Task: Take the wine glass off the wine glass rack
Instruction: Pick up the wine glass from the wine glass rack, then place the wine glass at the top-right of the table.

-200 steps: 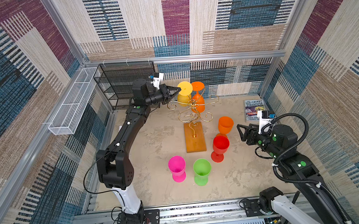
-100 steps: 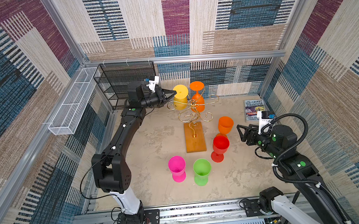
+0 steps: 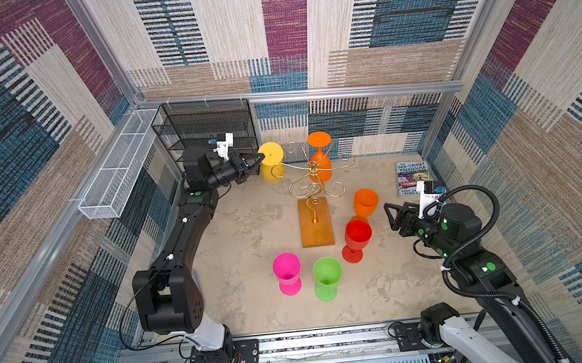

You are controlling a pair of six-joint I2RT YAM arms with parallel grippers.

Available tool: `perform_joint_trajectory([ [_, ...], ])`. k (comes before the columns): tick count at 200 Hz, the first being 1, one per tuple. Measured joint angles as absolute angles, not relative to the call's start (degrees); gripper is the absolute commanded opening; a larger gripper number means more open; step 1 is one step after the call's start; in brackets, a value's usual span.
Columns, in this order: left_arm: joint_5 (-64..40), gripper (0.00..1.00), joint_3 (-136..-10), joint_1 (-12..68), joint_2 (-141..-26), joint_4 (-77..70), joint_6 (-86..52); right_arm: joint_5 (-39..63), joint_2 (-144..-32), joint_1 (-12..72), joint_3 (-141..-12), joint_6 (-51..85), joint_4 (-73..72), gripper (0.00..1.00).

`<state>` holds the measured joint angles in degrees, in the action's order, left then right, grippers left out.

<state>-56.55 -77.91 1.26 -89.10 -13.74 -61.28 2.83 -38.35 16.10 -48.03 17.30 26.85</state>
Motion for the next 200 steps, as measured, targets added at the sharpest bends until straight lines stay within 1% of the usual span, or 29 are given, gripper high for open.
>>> perform_joint_trajectory([
  [37, -55.6, 0.00, -72.1, -2.2, -79.5, -14.4, -62.4, 3.5, -37.2, 16.1, -47.1, 17.8, 25.8, 0.71],
  [62, -54.1, 0.00, -71.9, -2.4, -70.9, -8.8, -58.5, 5.7, -35.8, 16.1, -46.0, 18.0, 22.8, 0.71],
  [96, -50.5, 0.00, -74.9, -2.5, -59.5, 1.1, -51.7, 11.3, -35.6, 16.1, -44.2, 20.3, 12.4, 0.70],
  [119, -50.0, 0.00, -75.0, -2.5, -55.2, 2.0, -51.1, 17.0, -39.4, 16.1, -44.0, 22.2, 5.1, 0.68],
  [142, -51.6, 0.00, -72.5, -2.5, -53.1, -3.3, -56.1, 23.0, -42.8, 16.1, -44.6, 24.1, -1.5, 0.67],
  [168, -53.3, 0.00, -69.9, -2.5, -52.8, -13.6, -65.1, 29.8, -45.4, 16.1, -45.8, 25.5, -11.1, 0.65],
  [200, -55.0, 0.00, -66.7, -2.3, -55.0, -34.9, -80.8, 38.8, -50.0, 16.1, -45.6, 27.9, -24.9, 0.64],
])
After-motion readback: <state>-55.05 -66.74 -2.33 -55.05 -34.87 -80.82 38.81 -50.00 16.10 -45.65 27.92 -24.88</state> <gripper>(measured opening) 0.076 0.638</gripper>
